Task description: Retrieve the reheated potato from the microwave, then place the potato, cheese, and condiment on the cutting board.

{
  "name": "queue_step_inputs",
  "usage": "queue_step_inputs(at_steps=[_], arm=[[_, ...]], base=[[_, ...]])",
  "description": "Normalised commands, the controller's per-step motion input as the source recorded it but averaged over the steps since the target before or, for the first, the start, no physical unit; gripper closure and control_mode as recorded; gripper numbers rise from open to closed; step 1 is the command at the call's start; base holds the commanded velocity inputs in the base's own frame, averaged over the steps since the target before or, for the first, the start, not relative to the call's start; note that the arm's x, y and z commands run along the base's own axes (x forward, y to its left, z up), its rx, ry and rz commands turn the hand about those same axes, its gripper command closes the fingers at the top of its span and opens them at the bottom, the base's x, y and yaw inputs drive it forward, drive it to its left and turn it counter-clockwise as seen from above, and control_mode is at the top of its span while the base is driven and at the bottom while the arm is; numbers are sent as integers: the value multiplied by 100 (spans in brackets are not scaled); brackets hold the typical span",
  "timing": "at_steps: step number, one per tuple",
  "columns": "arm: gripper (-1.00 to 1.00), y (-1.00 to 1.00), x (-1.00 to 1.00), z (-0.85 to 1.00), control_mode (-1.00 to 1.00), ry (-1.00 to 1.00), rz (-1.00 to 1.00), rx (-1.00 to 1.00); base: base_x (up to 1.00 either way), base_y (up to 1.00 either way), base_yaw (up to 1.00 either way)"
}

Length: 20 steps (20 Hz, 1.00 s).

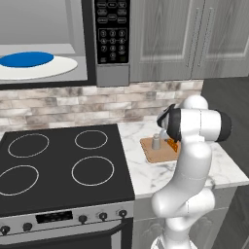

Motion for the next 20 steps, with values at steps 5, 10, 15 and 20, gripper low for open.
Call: queue_step_inputs(at_steps=[5, 10, 15, 20], arm=[[-100, -6, -2, 8, -100, -1, 0, 0], [-100, -6, -3, 22, -100, -1, 0, 0], [-100, -4, -17, 32, -100, -4, 0, 0], [-100, -10, -55, 20, -100, -6, -1, 0]], base=[[0, 0, 0], [0, 0, 0], [0, 0, 0], [0, 0, 0]])
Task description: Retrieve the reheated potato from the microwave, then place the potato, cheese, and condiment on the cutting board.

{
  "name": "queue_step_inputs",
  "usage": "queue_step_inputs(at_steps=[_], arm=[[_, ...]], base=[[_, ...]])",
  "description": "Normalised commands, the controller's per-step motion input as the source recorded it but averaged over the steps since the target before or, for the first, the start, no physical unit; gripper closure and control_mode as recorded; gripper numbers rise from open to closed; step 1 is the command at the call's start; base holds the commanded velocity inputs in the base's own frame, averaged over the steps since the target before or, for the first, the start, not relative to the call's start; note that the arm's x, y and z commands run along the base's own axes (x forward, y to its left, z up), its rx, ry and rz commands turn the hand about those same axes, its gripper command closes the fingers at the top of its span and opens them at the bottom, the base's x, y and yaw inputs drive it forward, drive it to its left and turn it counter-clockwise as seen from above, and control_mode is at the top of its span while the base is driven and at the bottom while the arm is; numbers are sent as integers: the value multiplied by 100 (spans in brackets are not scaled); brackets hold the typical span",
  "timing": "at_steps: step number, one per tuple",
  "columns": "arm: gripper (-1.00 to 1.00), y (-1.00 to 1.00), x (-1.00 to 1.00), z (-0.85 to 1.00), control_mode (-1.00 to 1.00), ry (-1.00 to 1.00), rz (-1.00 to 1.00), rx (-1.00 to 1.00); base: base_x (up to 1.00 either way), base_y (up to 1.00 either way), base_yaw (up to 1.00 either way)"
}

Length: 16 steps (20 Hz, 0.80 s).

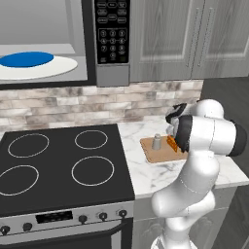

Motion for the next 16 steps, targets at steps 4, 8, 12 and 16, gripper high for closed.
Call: queue_step_inputs(at_steps=[4, 8, 12, 16], arm=[[-100, -1, -72, 6, -100, -9, -3, 0], [-100, 1, -58, 25, -100, -4, -5, 3], [-100, 4, -42, 58, -100, 0, -4, 3], [-100, 9, -44, 64, -100, 0, -1, 0]], base=[[0, 0, 0], [0, 0, 0], [0, 0, 0], [0, 0, 0]])
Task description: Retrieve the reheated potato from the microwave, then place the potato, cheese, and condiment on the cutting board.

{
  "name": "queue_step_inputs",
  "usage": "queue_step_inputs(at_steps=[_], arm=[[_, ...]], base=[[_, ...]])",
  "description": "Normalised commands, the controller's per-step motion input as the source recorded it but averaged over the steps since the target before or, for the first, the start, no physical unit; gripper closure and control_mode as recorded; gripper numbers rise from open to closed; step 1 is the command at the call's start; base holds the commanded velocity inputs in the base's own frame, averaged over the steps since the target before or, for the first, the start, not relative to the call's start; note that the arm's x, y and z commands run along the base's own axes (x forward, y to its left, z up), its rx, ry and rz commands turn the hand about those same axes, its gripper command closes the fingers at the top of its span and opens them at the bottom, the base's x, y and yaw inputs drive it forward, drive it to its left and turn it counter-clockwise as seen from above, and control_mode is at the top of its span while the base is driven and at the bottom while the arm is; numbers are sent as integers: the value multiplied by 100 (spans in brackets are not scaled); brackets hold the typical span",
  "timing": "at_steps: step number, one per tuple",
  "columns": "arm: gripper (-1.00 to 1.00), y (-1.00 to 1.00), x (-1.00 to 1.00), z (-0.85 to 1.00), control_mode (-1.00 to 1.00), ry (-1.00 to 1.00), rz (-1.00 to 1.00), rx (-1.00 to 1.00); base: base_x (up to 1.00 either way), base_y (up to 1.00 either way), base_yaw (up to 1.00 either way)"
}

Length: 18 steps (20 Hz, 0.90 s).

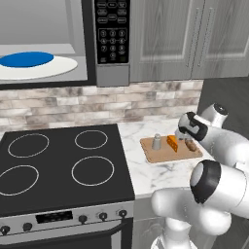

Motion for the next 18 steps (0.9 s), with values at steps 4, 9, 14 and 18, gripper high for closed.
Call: queue_step_inputs(at_steps=[4, 9, 14, 18], arm=[[-100, 15, -51, 55, -100, 0, 0, 0], [-100, 17, -52, 33, -100, 0, 0, -1], [-100, 31, -50, 33, -100, 0, 0, 0], [-100, 25, -55, 34, -100, 0, 0, 0]], base=[[0, 0, 0], [0, 0, 0], [0, 0, 0], [0, 0, 0]])
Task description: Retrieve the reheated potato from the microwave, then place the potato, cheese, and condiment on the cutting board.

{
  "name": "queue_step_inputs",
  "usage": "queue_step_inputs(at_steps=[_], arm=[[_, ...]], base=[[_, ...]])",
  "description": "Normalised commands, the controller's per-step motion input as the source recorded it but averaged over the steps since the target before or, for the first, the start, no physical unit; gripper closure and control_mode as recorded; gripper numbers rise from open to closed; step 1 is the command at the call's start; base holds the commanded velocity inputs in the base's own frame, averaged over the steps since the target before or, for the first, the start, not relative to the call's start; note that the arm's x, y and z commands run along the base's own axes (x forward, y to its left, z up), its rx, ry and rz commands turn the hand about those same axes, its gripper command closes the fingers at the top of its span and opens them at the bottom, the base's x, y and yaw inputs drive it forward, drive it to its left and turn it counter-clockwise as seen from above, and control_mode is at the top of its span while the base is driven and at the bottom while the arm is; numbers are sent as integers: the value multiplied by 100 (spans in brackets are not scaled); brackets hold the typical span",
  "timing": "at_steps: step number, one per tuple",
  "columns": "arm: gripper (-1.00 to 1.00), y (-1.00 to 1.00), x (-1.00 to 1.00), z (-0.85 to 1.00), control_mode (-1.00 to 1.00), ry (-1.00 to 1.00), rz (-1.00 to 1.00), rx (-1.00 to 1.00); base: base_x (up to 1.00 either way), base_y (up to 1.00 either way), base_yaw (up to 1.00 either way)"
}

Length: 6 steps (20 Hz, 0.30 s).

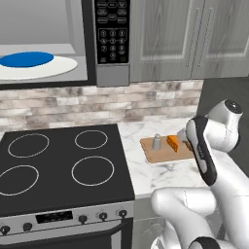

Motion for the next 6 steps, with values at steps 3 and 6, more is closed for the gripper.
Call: queue_step_inputs(at_steps=[3, 6], arm=[[-100, 23, -57, 35, -100, -2, 0, 0], [-100, 21, -59, 28, -100, -6, 0, 0]], base=[[0, 0, 0], [0, 0, 0]])
